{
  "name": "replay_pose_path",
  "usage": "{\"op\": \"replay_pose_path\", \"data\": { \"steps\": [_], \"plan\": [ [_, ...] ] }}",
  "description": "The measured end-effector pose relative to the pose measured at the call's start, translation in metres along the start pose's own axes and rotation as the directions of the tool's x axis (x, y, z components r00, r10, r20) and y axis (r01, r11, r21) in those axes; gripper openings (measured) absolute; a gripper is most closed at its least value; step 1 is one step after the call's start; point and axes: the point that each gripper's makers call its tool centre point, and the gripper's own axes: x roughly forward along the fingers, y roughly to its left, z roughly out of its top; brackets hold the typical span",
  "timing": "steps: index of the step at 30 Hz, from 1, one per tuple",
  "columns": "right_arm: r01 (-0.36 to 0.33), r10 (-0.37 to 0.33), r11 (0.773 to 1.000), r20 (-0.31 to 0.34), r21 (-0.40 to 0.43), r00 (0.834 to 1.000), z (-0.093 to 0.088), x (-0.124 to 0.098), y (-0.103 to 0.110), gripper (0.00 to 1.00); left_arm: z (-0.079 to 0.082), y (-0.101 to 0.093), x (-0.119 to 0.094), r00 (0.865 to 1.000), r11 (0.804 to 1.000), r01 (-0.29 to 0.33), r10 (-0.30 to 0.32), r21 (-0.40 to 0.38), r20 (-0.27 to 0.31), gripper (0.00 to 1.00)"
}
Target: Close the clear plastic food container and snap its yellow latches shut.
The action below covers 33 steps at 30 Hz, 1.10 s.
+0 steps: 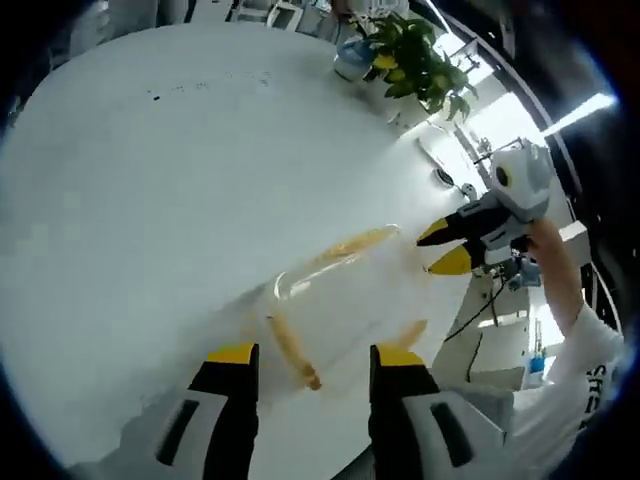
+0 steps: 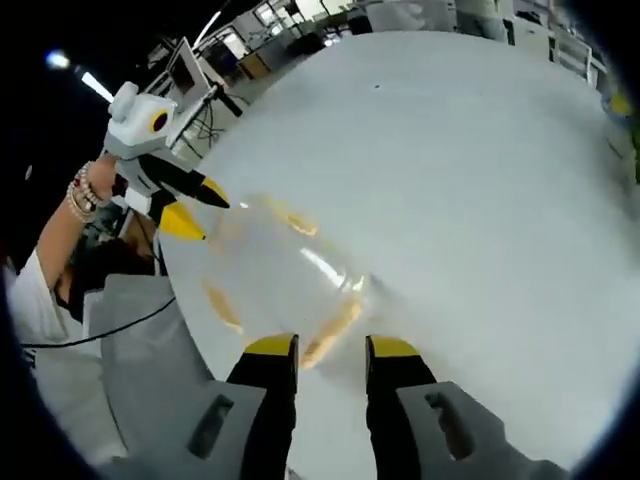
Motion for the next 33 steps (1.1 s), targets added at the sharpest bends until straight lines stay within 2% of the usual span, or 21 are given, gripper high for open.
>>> {"op": "replay_pose_path", "data": {
  "steps": [1, 2, 4, 5, 6, 7, 9, 10, 11, 13, 14, 15, 16, 17, 19, 21, 22, 25, 27, 29, 33],
  "plan": [
    [-0.002, 0.002, 1.0, 0.022, -0.016, 1.0, 0.007, -0.002, 0.001, 0.14, 0.007, -0.004, -0.003, 0.999, 0.999, 0.009, -0.01, 0.037, 0.036, 0.22],
    [-0.005, 0.008, 0.999, 0.057, -0.045, 0.998, 0.017, -0.004, 0.003, 0.1, 0.018, -0.01, -0.008, 0.996, 0.994, 0.016, -0.026, 0.106, 0.09, 0.18],
    [0.003, 0.003, 0.998, 0.103, -0.063, 0.995, 0.031, -0.004, 0.007, 0.04, 0.031, -0.019, -0.01, 0.988, 0.986, 0.013, -0.039, 0.169, 0.152, 0.19],
    [0.014, 0.0, 0.994, 0.132, -0.104, 0.991, 0.038, -0.003, 0.01, 0.0, 0.035, -0.024, -0.009, 0.985, 0.979, 0.014, -0.049, 0.203, 0.166, 0.19],
    [0.019, 0.006, 0.987, 0.155, -0.158, 0.988, 0.044, -0.001, 0.015, 0.0, 0.036, -0.028, -0.008, 0.984, 0.968, 0.008, -0.053, 0.25, 0.173, 0.19],
    [0.008, 0.027, 0.978, 0.162, -0.21, 0.986, 0.047, 0.004, 0.025, 0.0, 0.038, -0.034, -0.003, 0.982, 0.946, -0.006, -0.056, 0.323, 0.182, 0.19],
    [-0.028, 0.067, 0.953, 0.122, -0.302, 0.99, 0.044, 0.012, 0.045, 0.0, 0.029, -0.038, 0.009, 0.99, 0.906, -0.033, -0.028, 0.421, 0.139, 0.18],
    [-0.039, 0.082, 0.938, 0.11, -0.346, 0.991, 0.044, 0.017, 0.051, 0.0, 0.024, -0.039, 0.014, 0.993, 0.899, -0.038, -0.016, 0.437, 0.118, 0.18],
    [-0.059, 0.104, 0.918, 0.095, -0.393, 0.99, 0.045, 0.023, 0.059, 0.0, 0.015, -0.043, 0.023, 0.997, 0.876, -0.021, -0.018, 0.483, 0.076, 0.17],
    [-0.1, 0.136, 0.892, 0.05, -0.442, 0.989, 0.044, 0.033, 0.068, 0.0, 0.006, -0.051, 0.034, 0.998, 0.865, 0.012, -0.041, 0.502, 0.048, 0.15],
    [-0.111, 0.142, 0.882, 0.034, -0.459, 0.989, 0.042, 0.037, 0.071, 0.0, 0.003, -0.053, 0.039, 0.998, 0.863, 0.014, -0.04, 0.504, 0.04, 0.15],
    [-0.112, 0.141, 0.862, 0.023, -0.494, 0.99, 0.041, 0.042, 0.073, 0.0, 0.002, -0.055, 0.042, 0.999, 0.859, 0.012, -0.038, 0.511, 0.039, 0.14],
    [-0.108, 0.137, 0.851, 0.017, -0.514, 0.99, 0.041, 0.045, 0.074, 0.0, 0.002, -0.058, 0.045, 0.998, 0.839, 0.012, -0.043, 0.544, 0.045, 0.12],
    [-0.1, 0.122, 0.843, 0.007, -0.529, 0.993, 0.041, 0.05, 0.073, 0.0, 0.002, -0.061, 0.047, 0.998, 0.825, 0.016, -0.05, 0.565, 0.045, 0.11],
    [-0.101, 0.116, 0.84, -0.004, -0.533, 0.993, 0.042, 0.056, 0.071, 0.0, 0.005, -0.065, 0.048, 0.996, 0.809, 0.008, -0.055, 0.587, 0.063, 0.1],
    [-0.108, 0.12, 0.839, -0.012, -0.533, 0.993, 0.046, 0.061, 0.068, 0.0, 0.011, -0.067, 0.047, 0.994, 0.765, -0.02, -0.055, 0.644, 0.097, 0.05],
    [-0.107, 0.119, 0.839, -0.012, -0.533, 0.993, 0.047, 0.063, 0.067, 0.0, 0.011, -0.068, 0.047, 0.993, 0.752, -0.027, -0.053, 0.659, 0.101, 0.02],
    [-0.093, 0.103, 0.839, -0.012, -0.537, 0.995, 0.05, 0.068, 0.061, 0.0, 0.01, -0.07, 0.048, 0.993, 0.761, -0.011, -0.066, 0.649, 0.094, 0.02],
    [-0.101, 0.108, 0.843, -0.018, -0.529, 0.994, 0.051, 0.07, 0.059, 0.0, 0.008, -0.071, 0.05, 0.994, 0.753, -0.006, -0.068, 0.658, 0.086, 0.02],
    [-0.096, 0.104, 0.841, -0.015, -0.532, 0.994, 0.053, 0.071, 0.058, 0.0, 0.006, -0.07, 0.053, 0.994, 0.735, -0.008, -0.065, 0.678, 0.082, 0.02],
    [-0.099, 0.106, 0.841, -0.018, -0.532, 0.994, 0.054, 0.073, 0.057, 0.0, 0.002, -0.067, 0.057, 0.996, 0.739, 0.004, -0.06, 0.674, 0.06, 0.02]
  ]
}}
